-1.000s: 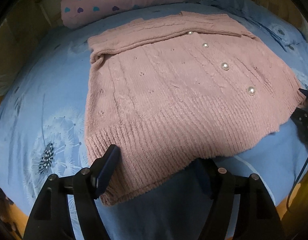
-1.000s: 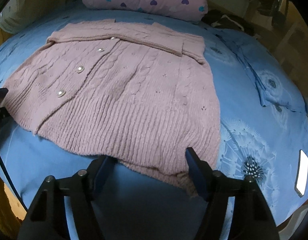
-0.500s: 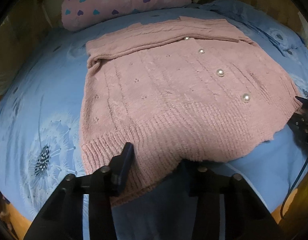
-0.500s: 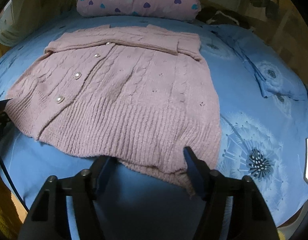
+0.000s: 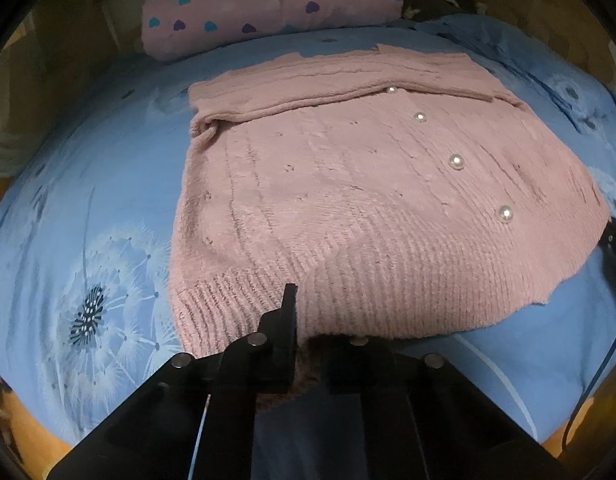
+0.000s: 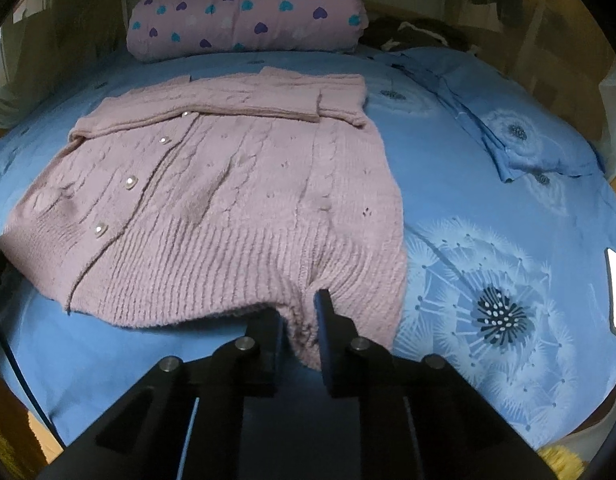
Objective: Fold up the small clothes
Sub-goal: 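Grasp the ribbed hem with both grippers and lift it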
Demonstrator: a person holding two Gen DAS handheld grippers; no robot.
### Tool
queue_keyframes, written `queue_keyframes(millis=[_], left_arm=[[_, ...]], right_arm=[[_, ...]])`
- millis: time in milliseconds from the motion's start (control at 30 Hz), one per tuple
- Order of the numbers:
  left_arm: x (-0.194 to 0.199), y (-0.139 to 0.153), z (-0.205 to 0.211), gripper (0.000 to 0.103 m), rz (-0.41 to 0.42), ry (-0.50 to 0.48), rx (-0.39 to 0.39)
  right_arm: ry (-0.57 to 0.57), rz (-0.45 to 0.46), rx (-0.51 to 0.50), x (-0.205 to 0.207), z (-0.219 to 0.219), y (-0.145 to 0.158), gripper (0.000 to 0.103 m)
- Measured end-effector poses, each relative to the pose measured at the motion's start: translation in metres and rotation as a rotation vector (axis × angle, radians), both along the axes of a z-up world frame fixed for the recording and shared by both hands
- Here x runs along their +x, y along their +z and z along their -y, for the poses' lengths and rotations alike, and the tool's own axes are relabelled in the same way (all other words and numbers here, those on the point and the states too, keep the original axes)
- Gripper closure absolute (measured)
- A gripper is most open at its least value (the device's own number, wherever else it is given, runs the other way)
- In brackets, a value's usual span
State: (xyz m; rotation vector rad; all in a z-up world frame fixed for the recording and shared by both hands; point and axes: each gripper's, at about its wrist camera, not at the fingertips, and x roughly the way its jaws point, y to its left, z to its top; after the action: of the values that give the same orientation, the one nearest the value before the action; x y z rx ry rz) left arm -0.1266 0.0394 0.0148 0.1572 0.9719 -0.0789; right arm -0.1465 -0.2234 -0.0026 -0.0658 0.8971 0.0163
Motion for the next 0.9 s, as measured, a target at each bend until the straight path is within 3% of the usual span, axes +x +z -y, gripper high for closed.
queue_keyframes(millis=[233,567,900], left_arm=[[-0.002,0.009,-0.006,0.102,0.022,0.034,-0.054],[0.006,0.044,-0.008,0.103,0.125,0.064,-0.115],[0.047,0.086,-0.006,0.103,0.236,0.107,-0.097]], right_arm=[[0.003,0.020,0.104,0.000,0.007,0.014,0.092],[0.040,0.103,0.080,0.010,0.001,0.047,0.093],[0.067,0.205,0.057,0.048,0.000,0.090,0.093]])
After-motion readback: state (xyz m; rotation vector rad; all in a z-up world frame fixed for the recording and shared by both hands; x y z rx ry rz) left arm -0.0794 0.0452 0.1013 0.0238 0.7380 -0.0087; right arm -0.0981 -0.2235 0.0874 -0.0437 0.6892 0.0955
